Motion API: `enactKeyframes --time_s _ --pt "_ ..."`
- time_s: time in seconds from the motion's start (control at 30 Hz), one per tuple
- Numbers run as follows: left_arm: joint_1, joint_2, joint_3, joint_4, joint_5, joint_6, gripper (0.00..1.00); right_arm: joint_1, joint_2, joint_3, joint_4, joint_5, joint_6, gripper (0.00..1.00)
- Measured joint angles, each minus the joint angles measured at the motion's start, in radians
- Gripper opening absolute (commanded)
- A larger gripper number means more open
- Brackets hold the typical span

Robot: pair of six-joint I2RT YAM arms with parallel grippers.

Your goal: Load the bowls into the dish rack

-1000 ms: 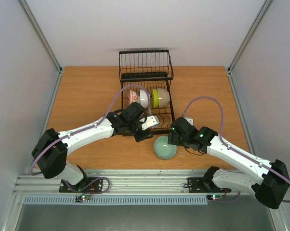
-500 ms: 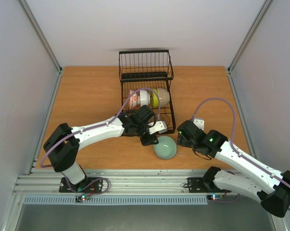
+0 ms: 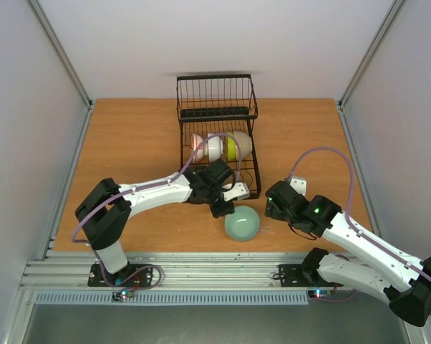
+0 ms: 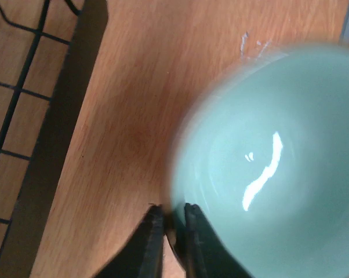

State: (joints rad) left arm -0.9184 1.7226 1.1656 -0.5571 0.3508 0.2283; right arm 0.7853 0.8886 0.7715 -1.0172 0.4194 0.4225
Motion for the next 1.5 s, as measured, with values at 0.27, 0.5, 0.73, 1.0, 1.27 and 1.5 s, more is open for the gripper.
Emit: enactKeyframes --time_s 0.27,0.5,0.73,1.0,1.27,1.5 --pt "-0.003 0.000 0.017 -0.008 0.008 -0.003 0.00 0.000 0.000 -0.015 0.002 0.000 0.004 0.89" --pt "-0.003 -0.002 0.017 -0.008 0.002 -0.003 0.00 0.000 0.002 -0.024 0.007 0.000 0.005 0.89" --pt "-0.006 -0.035 0.016 -0.008 -0.028 -0.003 0.00 0.000 0.002 -0.029 0.010 0.000 0.006 0.89" --pt "-0.006 -0.063 0.016 -0.019 -0.019 0.006 0.00 0.000 0.009 -0.029 0.026 -0.005 -0.022 0.90" --pt "0.003 -0.063 0.016 -0.060 0.067 0.018 0.00 0.000 -0.003 0.009 0.030 0.000 -0.075 0.90" --pt "0.024 -0.063 0.017 -0.090 0.137 0.021 0.00 0.000 -0.001 0.019 0.030 0.018 -0.092 0.90"
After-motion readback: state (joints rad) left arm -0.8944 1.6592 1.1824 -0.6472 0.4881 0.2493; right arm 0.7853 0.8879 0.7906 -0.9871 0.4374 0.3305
